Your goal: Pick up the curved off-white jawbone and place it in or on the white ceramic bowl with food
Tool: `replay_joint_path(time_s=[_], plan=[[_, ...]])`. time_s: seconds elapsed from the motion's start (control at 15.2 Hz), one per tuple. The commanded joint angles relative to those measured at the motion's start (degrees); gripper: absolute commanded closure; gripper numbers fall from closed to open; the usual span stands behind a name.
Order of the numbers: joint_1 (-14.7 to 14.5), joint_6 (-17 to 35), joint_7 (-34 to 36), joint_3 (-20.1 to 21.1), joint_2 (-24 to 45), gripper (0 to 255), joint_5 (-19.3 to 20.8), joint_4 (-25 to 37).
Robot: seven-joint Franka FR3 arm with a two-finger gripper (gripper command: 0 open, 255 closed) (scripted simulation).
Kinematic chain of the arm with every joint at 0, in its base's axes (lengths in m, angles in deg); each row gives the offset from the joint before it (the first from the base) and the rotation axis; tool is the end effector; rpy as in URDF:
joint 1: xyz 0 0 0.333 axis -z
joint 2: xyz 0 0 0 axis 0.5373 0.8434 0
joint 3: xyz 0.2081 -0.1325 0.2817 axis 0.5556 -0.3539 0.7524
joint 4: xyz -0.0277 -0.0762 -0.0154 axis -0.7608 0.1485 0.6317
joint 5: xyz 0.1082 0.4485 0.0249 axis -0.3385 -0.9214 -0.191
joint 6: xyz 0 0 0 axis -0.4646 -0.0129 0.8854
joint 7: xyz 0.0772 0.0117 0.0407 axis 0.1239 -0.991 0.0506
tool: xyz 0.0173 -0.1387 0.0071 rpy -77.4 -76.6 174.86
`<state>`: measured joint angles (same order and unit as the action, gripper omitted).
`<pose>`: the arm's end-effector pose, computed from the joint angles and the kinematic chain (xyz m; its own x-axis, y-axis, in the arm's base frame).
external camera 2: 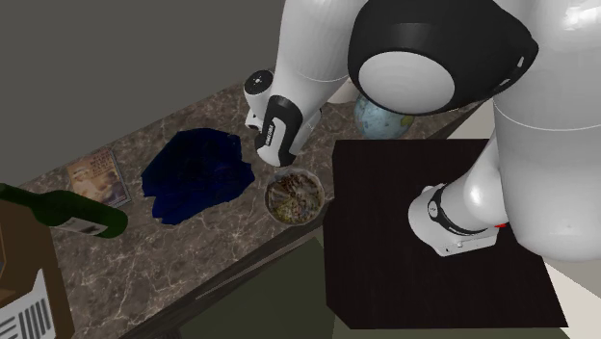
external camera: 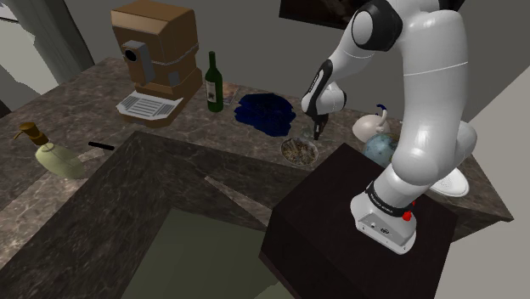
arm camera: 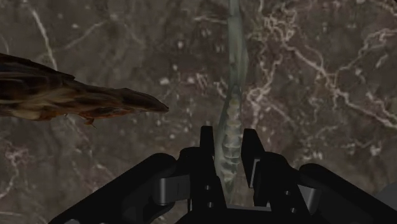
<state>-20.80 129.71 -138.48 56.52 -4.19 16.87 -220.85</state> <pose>0.4613 -0.2864 0.0205 0.8544 0.4899 -0.1733 0.4945 -0.8690 -0.0190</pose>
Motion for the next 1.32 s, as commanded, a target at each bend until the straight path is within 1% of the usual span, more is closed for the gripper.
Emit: replay_joint_path(time_s=[0.0,0.13,0.66,1.25], plan=[[0.00,0.00,0.00,0.00,0.00,255,0.00,0.00],[0.01,0.01,-0.01,0.00,0.01,255,0.00,0.01],[-2.44,-4.26,0.88,-3.00,-6.64,255,2.07,-2.45],[-5.18,-9.73,2.51,-6.48,-14.00,255,5.38,-4.23]])
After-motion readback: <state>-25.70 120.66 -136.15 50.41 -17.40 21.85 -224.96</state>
